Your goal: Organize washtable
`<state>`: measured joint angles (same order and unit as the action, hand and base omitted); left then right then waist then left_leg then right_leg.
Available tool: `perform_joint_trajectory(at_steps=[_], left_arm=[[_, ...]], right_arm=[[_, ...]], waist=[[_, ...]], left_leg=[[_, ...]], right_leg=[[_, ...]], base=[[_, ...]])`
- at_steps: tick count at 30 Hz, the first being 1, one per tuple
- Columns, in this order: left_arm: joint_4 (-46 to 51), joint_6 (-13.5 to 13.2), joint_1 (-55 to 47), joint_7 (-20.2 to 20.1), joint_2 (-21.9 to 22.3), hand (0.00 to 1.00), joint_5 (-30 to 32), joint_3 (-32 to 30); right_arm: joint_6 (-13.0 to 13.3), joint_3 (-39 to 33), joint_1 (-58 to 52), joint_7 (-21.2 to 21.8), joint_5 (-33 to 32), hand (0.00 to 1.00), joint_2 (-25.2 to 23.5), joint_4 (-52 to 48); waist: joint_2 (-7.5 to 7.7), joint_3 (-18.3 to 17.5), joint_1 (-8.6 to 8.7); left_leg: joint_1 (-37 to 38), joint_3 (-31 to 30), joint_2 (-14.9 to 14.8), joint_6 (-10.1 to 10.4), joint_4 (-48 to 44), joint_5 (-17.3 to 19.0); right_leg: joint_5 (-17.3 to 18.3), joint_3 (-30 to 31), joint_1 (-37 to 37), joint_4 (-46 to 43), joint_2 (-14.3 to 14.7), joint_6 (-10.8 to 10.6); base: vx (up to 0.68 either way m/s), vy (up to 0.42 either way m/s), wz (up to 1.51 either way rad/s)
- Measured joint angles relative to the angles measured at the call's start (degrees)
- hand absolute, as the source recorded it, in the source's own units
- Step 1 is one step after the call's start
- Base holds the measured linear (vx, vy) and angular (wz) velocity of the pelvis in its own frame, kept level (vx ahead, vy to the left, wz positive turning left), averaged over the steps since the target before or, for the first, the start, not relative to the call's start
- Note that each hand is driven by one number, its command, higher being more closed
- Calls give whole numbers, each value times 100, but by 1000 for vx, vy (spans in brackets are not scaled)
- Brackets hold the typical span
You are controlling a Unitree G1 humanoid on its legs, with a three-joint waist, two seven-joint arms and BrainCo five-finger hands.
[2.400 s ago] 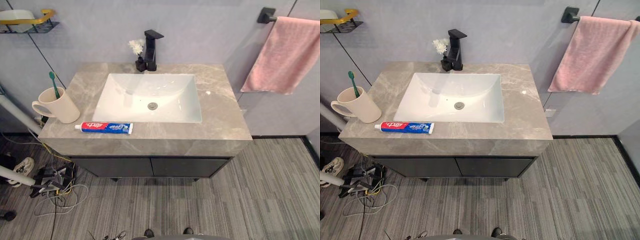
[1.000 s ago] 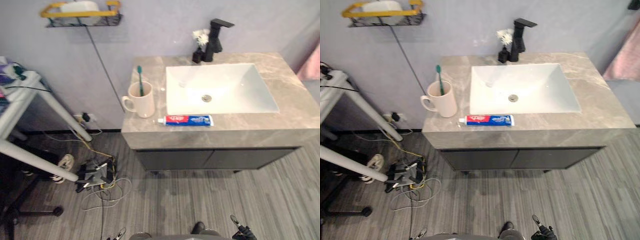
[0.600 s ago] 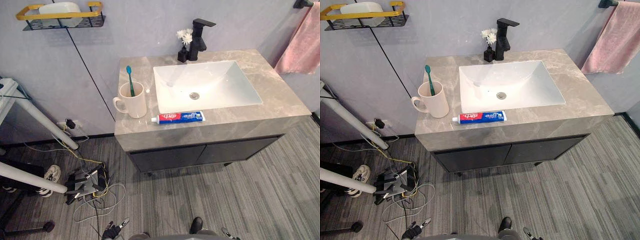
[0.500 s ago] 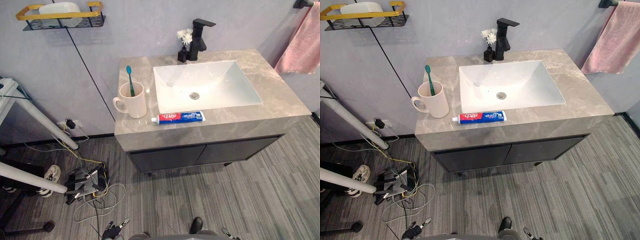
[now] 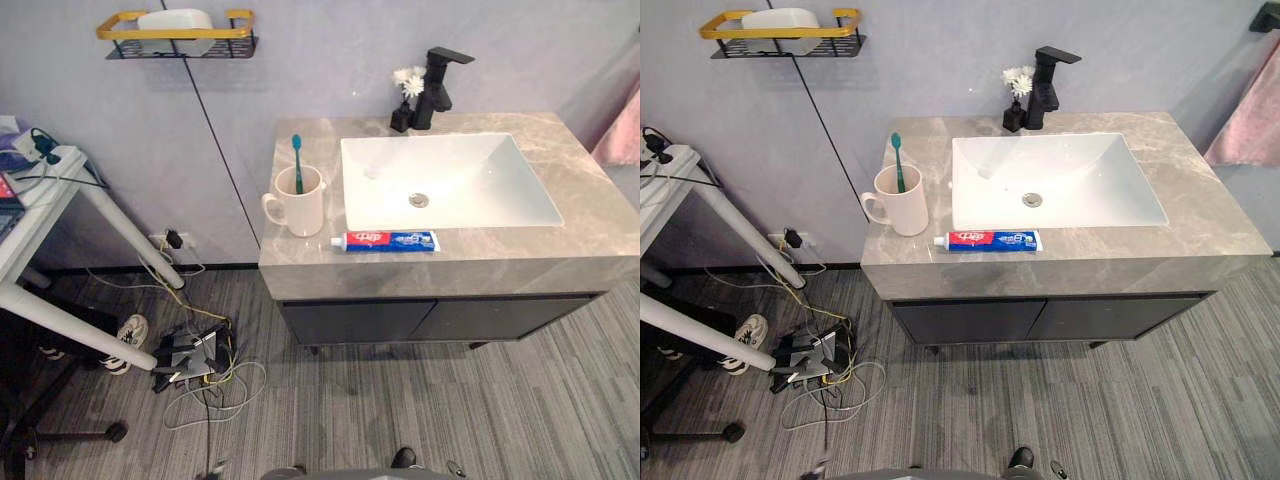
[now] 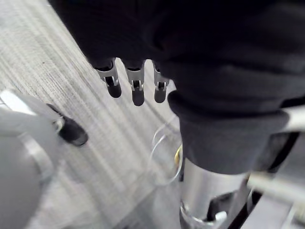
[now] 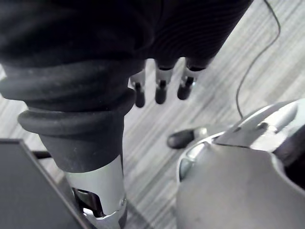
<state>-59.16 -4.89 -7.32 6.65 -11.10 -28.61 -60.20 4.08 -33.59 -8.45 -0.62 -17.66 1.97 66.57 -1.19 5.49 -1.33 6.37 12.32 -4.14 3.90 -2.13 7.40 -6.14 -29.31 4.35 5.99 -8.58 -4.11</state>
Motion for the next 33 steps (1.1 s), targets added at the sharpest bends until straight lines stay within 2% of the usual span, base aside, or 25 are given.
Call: perform_joint_trajectory(at_steps=[1, 2, 3, 4, 6, 8, 10, 13, 15, 16, 18, 19, 20, 21, 24, 28, 33], left_arm=[[228, -8, 38, 87, -499, 0, 67, -220], [360, -31, 87, 127, -720, 0, 117, -357], [695, -70, 219, 200, -1140, 0, 196, -547], [1178, -127, 434, 269, -1635, 0, 286, -531], [1566, -212, 613, 368, -1993, 0, 374, -423], [2200, -353, 874, 494, -2644, 0, 474, -4], [3016, -466, 1159, 591, -3325, 0, 599, 721], [3848, -589, 1596, 589, -3966, 0, 890, 1538], [4465, -780, 2259, 566, -4395, 0, 1047, 2426], [4608, -813, 2461, 543, -4457, 0, 1086, 2679], [5079, -925, 3305, 386, -4706, 0, 1128, 3833], [5172, -948, 3529, 318, -4774, 0, 1131, 4138], [5302, -1011, 4252, 152, -4866, 0, 1145, 5055], [5309, -1022, 4362, 126, -4866, 0, 1144, 5176], [5280, -1061, 5504, -55, -4852, 0, 1128, 6480], [5353, -1039, 6279, -187, -4402, 0, 1203, 7242], [5279, -878, 6899, -345, -3619, 0, 1368, 8072]], right_arm=[[3, 11, -41, 44, 11, 0, 25, 1], [5, 31, -59, 63, 19, 0, 41, 2], [10, 38, -83, 81, 24, 0, 53, 0], [10, 66, -117, 83, 24, 0, 52, 1], [11, 155, -136, 87, 25, 0, 51, -8], [11, 325, -216, 111, 27, 0, 42, -99], [8, 327, -273, 215, 24, 0, 43, -118], [4, 328, -335, 287, 22, 0, 34, -115], [0, 327, -339, 408, 10, 0, 35, -107], [-2, 327, -340, 445, 8, 0, 34, -104], [-8, 322, -318, 471, 1, 0, 20, -48], [-12, 318, -315, 472, -8, 0, 22, -46], [-20, 314, -307, 480, -26, 0, 29, -40], [-21, 313, -301, 481, -27, 0, 32, -38], [-57, 319, -176, 580, -28, 0, 64, 18], [-83, 450, -88, 601, -31, 0, 122, 44], [-147, 530, -45, 612, -29, 0, 199, 154]], waist=[[0, -75, -23], [-3, -110, -29], [-22, -160, -52], [-47, -216, -94], [-65, -250, -99], [-103, -300, -104], [-133, -370, -117], [-133, -473, -125], [-161, -515, -115], [-162, -527, -109], [-150, -544, -100], [-126, -562, -94], [-148, -563, -31], [-150, -563, -7], [-176, -551, 212], [-210, -550, 355], [-224, -539, 375]], left_leg=[[-25, -1, -2, -5, -1, -4], [-58, -5, -2, -8, -4, -6], [-77, -6, -2, -8, -5, -6], [-78, -14, 0, -10, -4, -7], [-81, -33, 0, -17, -4, -13], [-87, -60, -1, -21, -13, -17], [-124, -99, 2, -24, -22, -20], [-175, -132, 6, -47, -19, -37], [-178, -135, 15, -62, -16, -47], [-181, -136, 19, -67, -13, -50], [-195, -150, 26, -93, -11, -68], [-200, -159, 28, -104, -10, -75], [-205, -201, 36, -134, -8, -95], [-205, -214, 37, -141, -8, -100], [-229, -289, 47, -166, -1, -132], [-396, -355, 73, -135, -22, -227], [-393, -378, 67, -109, -24, -278]], right_leg=[[0, 0, -20, 1, 3, 0], [0, -3, -24, 1, 2, 0], [1, -5, -19, 1, 0, 0], [1, -15, -12, 1, -4, 0], [1, -38, -2, 1, -6, -1], [2, -62, 11, 1, -4, -2], [3, -90, -1, 1, -7, -3], [5, -109, -38, 1, -10, -5], [5, -108, -42, 1, -18, -5], [5, -108, -46, 1, -21, -5], [5, -118, -53, 2, -27, -5], [5, -124, -53, 2, -29, -5], [4, -155, -58, 2, -33, -5], [4, -164, -58, 1, -35, -5], [-3, -208, -63, 0, -40, -8], [-52, -192, -219, -1, -76, -35], [-76, -158, -232, -6, -72, -5]], base=[[-35, -4, 2], [-57, -6, 2], [-61, 3, 2], [-59, 5, 3], [-25, 6, 6], [-21, 5, 7], [-11, 9, 8], [6, 7, 7], [0, 0, 0], [0, 0, 0], [-13, 2, 2], [-23, -1, 9], [-13, -1, 8], [-2, -1, 16], [-18, -5, 7], [-37, -1, 0], [-34, -9, -2]])
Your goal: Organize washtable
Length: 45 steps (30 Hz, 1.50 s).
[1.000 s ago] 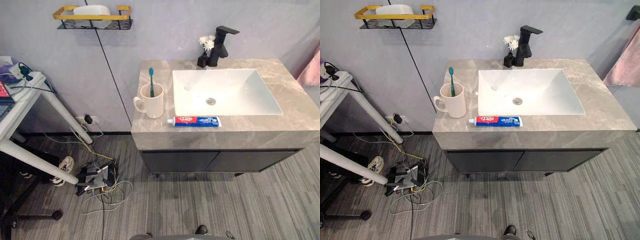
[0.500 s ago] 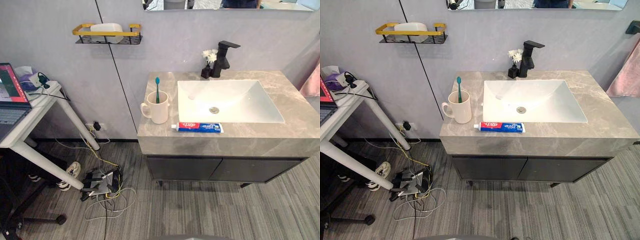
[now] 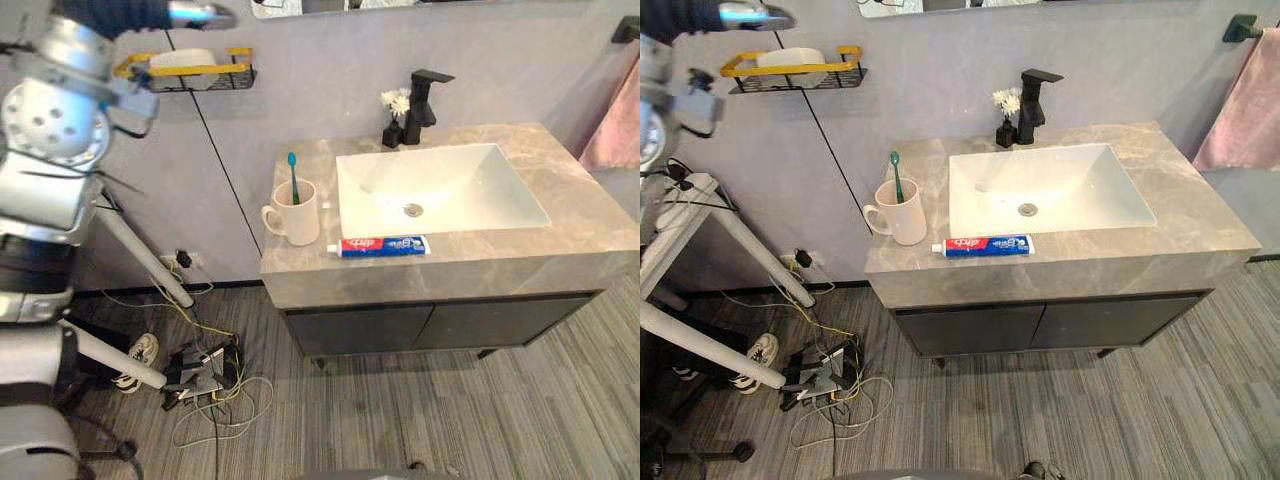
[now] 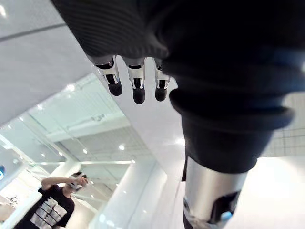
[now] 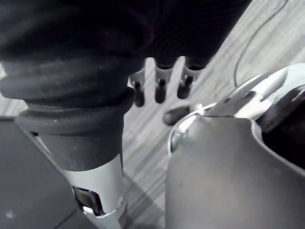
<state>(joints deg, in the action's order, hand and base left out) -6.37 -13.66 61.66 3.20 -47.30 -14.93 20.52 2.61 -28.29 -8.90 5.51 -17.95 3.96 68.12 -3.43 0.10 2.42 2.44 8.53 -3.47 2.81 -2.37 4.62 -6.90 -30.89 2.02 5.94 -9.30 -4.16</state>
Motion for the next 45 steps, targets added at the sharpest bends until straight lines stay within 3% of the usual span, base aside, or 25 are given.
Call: perform_joint_trajectory(at_steps=[8, 12, 15, 23, 37, 45], left_arm=[[-78, 247, 539, -491, 929, 0, 301, 1288], [-437, 502, 541, -826, 1591, 0, 821, 1632], [-809, 676, 594, -851, 2116, 0, 1385, 1798], [-1692, 935, 694, -939, 3196, 0, 2841, 1992], [-2590, 1221, 691, -922, 3413, 0, 4666, 1989], [-3081, 1312, 685, -905, 3424, 0, 5116, 1979]], right_arm=[[-73, 12, 65, 42, 2, 0, 18, -4], [-84, 24, 87, 44, 19, 0, -9, -49], [-113, 179, 102, 43, 57, 0, 0, -107], [-128, 243, 232, 44, 194, 0, -5, -218], [-139, 391, 285, -47, 284, 0, 20, -552], [-133, 392, 280, -87, 284, 0, 64, -604]], waist=[[-25, 66, 154], [-12, 182, 208], [19, 241, 301], [-26, 500, 349], [-196, 843, 478], [-273, 885, 484]], left_leg=[[-27, -57, 55, -40, 17, -26], [-74, -54, 71, -46, 21, -28], [-68, -51, 73, -46, 22, -28], [-62, 59, 112, -46, 13, -28], [-61, 419, 160, -94, -4, 6], [-68, 415, 161, -94, -9, 6]], right_leg=[[-36, -8, -20, 3, -72, 26], [-104, 2, -33, 1, -117, -24], [-131, 4, -55, -18, -119, -38], [-170, 138, -143, -21, -154, -50], [-321, 543, -370, -20, -198, -52], [-324, 541, -372, -21, -200, -55]], base=[[-54, 21, 1], [-45, 33, 0], [14, 6, 0], [18, 20, -8], [-33, 15, -14], [0, 0, 0]])
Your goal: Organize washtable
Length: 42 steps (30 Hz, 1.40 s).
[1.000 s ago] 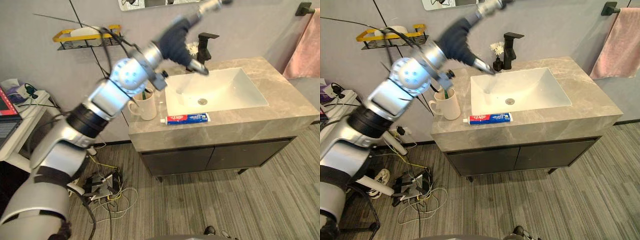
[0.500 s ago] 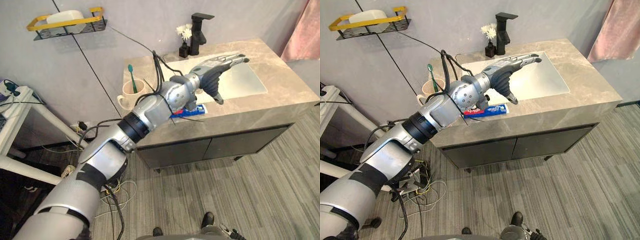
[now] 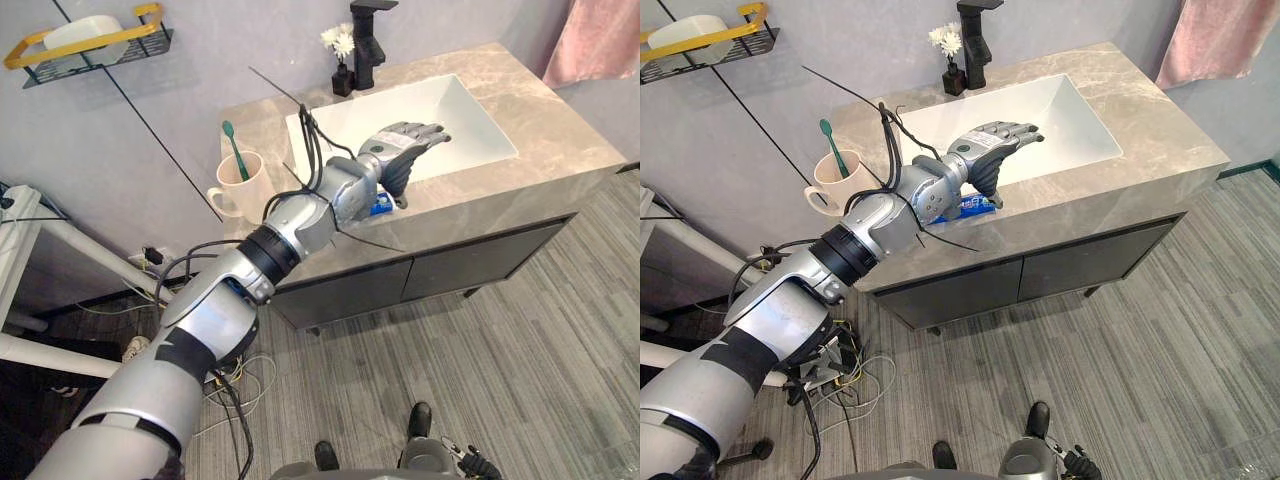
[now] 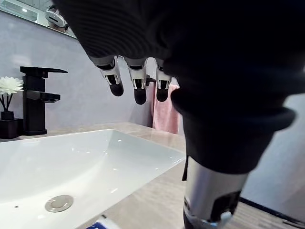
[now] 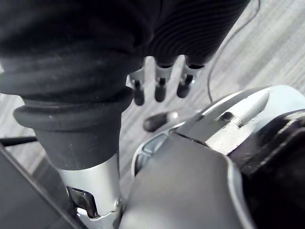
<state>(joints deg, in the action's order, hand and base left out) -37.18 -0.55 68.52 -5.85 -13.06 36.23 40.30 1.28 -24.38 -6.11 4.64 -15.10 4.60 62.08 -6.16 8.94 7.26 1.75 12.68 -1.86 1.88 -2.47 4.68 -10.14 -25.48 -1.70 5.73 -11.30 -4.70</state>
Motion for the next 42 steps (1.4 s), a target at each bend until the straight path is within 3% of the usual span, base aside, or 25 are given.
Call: perform_joint_trajectory(at_steps=[15, 42], left_arm=[[-524, 16, -784, -4, -227, 0, 33, -59], [-591, -66, -544, -2, -917, 0, -249, -67]], right_arm=[[-6, -83, 2, -93, 0, 0, 54, -103], [-10, -227, -28, -82, -3, 0, 31, -48]], waist=[[-83, 193, -4], [-91, 214, -21]], left_leg=[[100, -115, -15, 9, 12, 0], [48, -157, 10, 8, 28, -3]], right_leg=[[20, -137, 164, 26, 13, 14], [28, -225, 149, 1, -25, -8]], base=[[-13, 1, 2], [3, 2, 1]])
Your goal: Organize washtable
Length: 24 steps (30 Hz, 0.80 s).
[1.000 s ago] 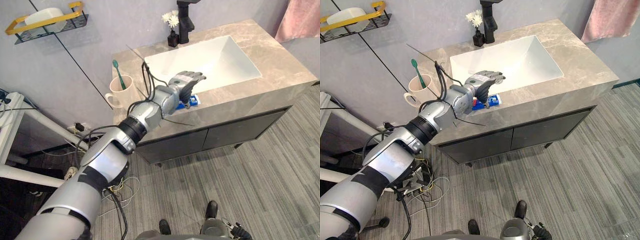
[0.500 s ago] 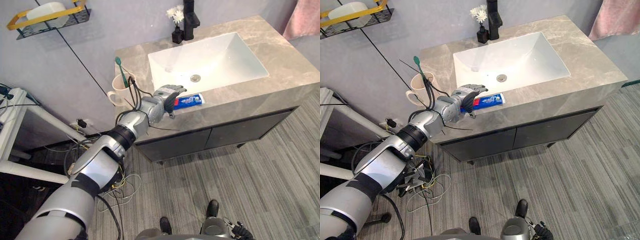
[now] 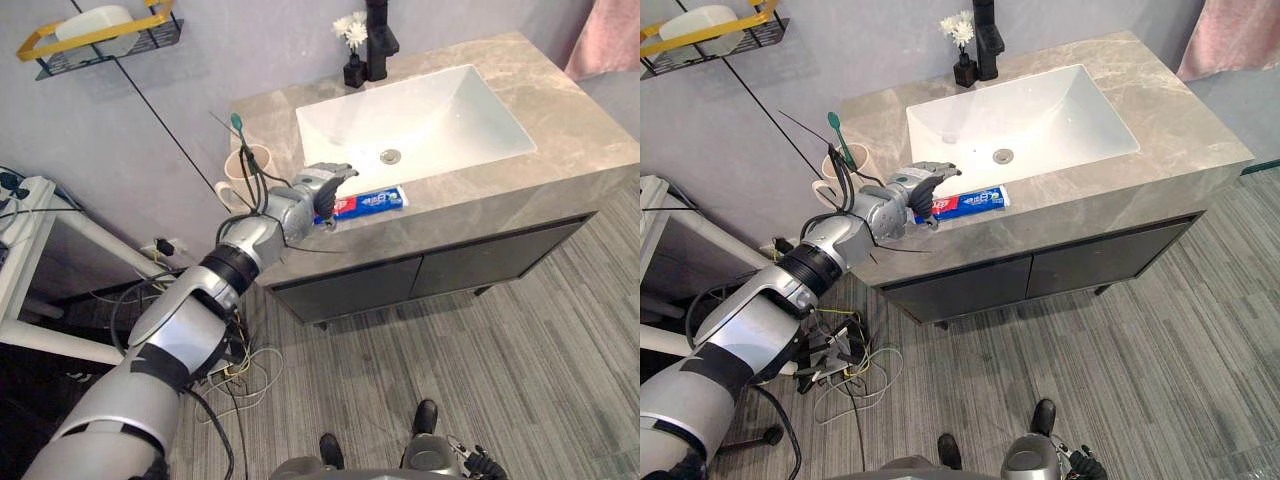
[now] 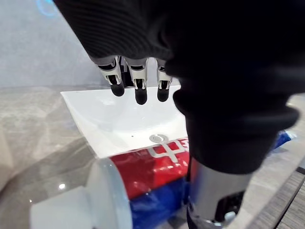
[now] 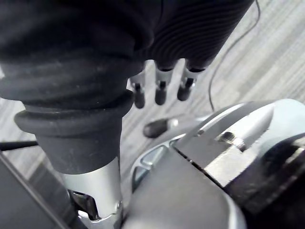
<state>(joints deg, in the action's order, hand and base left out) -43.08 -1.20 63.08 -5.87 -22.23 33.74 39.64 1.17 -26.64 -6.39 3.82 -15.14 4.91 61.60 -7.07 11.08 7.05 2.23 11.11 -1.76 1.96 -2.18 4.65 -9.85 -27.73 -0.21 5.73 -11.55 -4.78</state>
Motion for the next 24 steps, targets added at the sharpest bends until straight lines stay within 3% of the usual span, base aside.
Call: perform_joint_trajectory(at_steps=[16, 24], left_arm=[[9, -63, 115, -19, -172, 0, -60, 3], [349, -206, 113, -289, -252, 0, -394, 309]], right_arm=[[1, 5, -31, 4, -2, 0, -6, 6], [1, 8, -35, 11, -2, 0, -9, 13]], waist=[[38, -4, -15], [47, -8, -13]], left_leg=[[-61, 16, 65, -5, -72, 2], [-72, 20, 67, -5, -71, 2]], right_leg=[[-55, 76, -53, -1, -61, -19], [-57, 82, -71, -2, -61, -19]], base=[[-15, 1, -1], [0, 0, 0]])
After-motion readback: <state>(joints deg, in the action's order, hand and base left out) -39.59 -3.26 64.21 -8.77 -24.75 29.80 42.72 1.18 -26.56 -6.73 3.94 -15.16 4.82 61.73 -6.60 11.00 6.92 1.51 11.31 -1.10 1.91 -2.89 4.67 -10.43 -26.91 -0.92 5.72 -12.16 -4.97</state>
